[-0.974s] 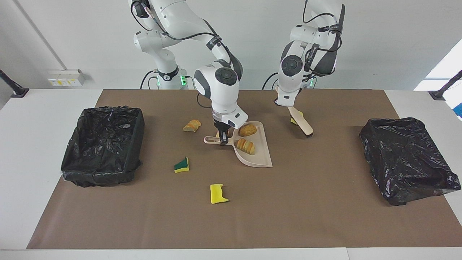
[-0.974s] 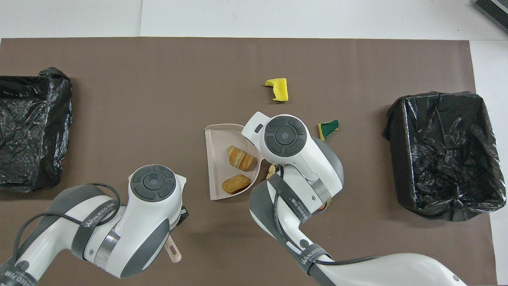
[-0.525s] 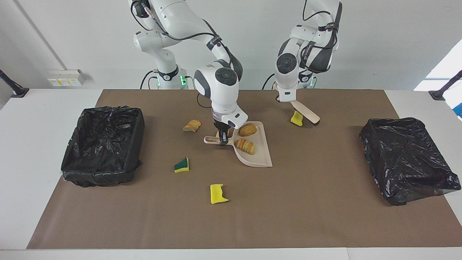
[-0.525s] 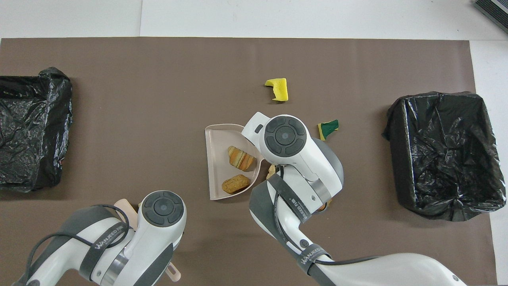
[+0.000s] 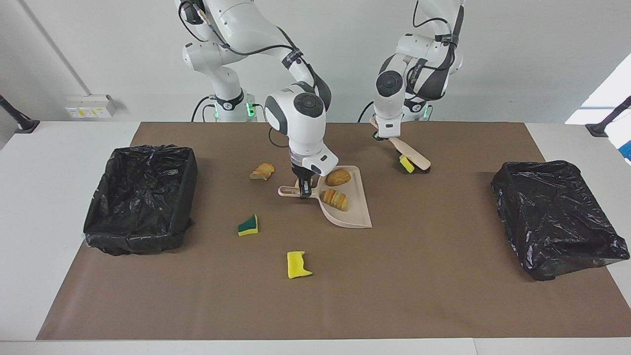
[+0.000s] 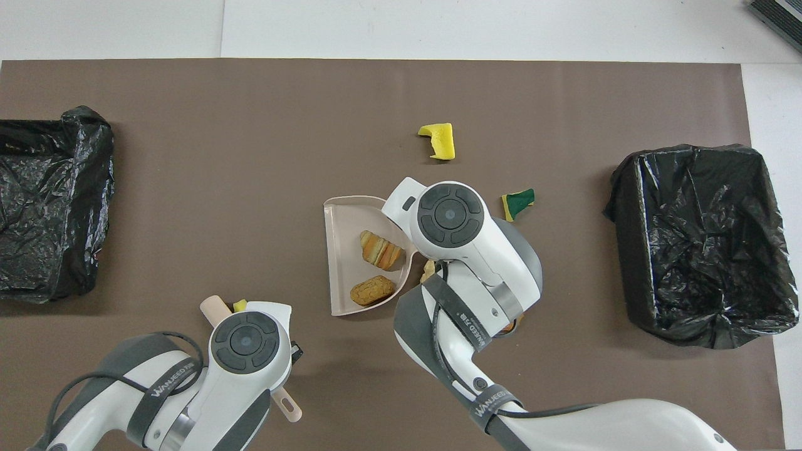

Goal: Sweep and dump trash in bin
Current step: 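Sweep bread and sponge pieces into the dustpan with the left gripper's brush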

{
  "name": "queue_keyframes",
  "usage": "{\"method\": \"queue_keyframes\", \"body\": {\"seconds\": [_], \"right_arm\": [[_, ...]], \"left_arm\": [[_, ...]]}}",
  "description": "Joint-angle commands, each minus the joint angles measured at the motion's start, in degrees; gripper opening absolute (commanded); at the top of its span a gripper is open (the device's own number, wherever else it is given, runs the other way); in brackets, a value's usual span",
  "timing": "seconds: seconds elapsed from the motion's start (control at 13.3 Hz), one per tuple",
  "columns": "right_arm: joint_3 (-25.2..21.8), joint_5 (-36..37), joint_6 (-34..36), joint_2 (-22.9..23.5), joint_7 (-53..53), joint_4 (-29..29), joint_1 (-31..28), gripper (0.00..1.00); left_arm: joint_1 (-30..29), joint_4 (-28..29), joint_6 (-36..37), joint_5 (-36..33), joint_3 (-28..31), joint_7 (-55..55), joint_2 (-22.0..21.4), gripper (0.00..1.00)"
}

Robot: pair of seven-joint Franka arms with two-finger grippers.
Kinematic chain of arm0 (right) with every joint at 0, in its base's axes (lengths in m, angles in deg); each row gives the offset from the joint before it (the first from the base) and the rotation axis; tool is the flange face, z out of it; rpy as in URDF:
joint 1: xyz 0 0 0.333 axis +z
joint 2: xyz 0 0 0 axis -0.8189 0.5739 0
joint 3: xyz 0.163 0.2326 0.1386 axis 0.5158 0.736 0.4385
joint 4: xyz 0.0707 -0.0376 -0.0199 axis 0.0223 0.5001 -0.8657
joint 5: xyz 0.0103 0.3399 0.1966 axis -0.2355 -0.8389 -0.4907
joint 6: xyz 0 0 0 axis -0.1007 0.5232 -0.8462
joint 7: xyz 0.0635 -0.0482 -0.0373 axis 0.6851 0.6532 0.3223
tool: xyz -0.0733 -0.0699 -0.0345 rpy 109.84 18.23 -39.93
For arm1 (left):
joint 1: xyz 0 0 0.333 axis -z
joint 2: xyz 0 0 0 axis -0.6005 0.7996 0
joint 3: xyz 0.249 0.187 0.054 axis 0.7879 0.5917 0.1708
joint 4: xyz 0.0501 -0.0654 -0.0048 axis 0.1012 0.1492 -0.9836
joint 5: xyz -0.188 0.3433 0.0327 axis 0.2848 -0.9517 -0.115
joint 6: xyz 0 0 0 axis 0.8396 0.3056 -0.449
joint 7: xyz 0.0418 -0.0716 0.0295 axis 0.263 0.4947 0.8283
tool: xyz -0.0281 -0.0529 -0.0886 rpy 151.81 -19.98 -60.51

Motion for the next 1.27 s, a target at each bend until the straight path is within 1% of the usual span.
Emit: {"method": "queue_keyframes", "body": {"seconds": [0.0, 0.07, 0.22, 0.37, 0.45, 0.52, 0.6, 0.67, 0.75, 0.9, 1.05, 1.2], "right_arm": [[0.6, 0.0, -0.2, -1.4, 0.4, 1.9, -0.8, 0.00], [0.6, 0.0, -0.3, -1.4, 0.1, 1.9, -0.8, 0.00], [0.6, 0.0, -0.6, -1.2, 0.2, 1.9, -1.0, 0.00], [0.6, -0.1, -1.4, -1.2, -0.5, 1.9, -1.1, 0.00], [0.6, 0.0, -5.2, -1.4, -0.5, 3.0, -0.9, 0.00], [0.4, 0.0, -11.5, -2.4, -2.6, 6.6, 0.0, 0.00], [0.4, 0.9, -15.6, -3.6, -5.2, 9.9, 0.0, 0.00], [0.4, 1.5, -16.1, -4.0, -5.5, 10.7, 0.0, 0.00], [0.4, 1.6, -16.0, -4.0, -5.5, 10.7, 0.0, 0.00], [0.4, 1.6, -16.0, -3.8, -5.5, 10.6, -0.3, 0.00], [0.5, 1.6, -15.9, -3.8, -5.5, 10.5, -0.6, 0.00], [0.5, 1.6, -15.8, -3.7, -5.7, 10.4, -0.5, 0.00]], "left_arm": [[-2.3, -4.6, -4.9, 3.2, 0.3, -8.5, 4.8, 0.00], [-2.4, -7.2, -7.4, 3.3, 0.2, -10.8, 6.9, 0.00], [-2.5, -10.4, -13.5, 3.8, 0.2, -14.6, 9.9, 0.00], [-1.7, -12.0, -17.4, 5.4, 0.0, -22.8, 11.5, 0.00], [-1.3, -12.4, -19.1, 5.5, -0.1, -26.1, 11.7, 0.00], [-1.2, -12.6, -19.9, 5.5, -0.7, -29.1, 11.8, 0.00], [-0.8, -12.8, -19.9, 5.5, -0.8, -33.1, 11.9, 0.00], [0.0, -14.2, -19.3, 5.6, -0.8, -36.8, 12.5, 0.00], [0.7, -15.1, -18.5, 5.8, -0.8, -38.4, 12.5, 0.00], [0.3, -15.9, -17.2, 5.8, -0.7, -38.4, 11.6, 0.00], [0.0, -17.9, -11.9, 5.8, -0.2, -38.3, 10.2, 0.00], [-0.3, -20.9, -3.6, 5.1, 0.2, -38.0, 10.1, 0.00]]}}
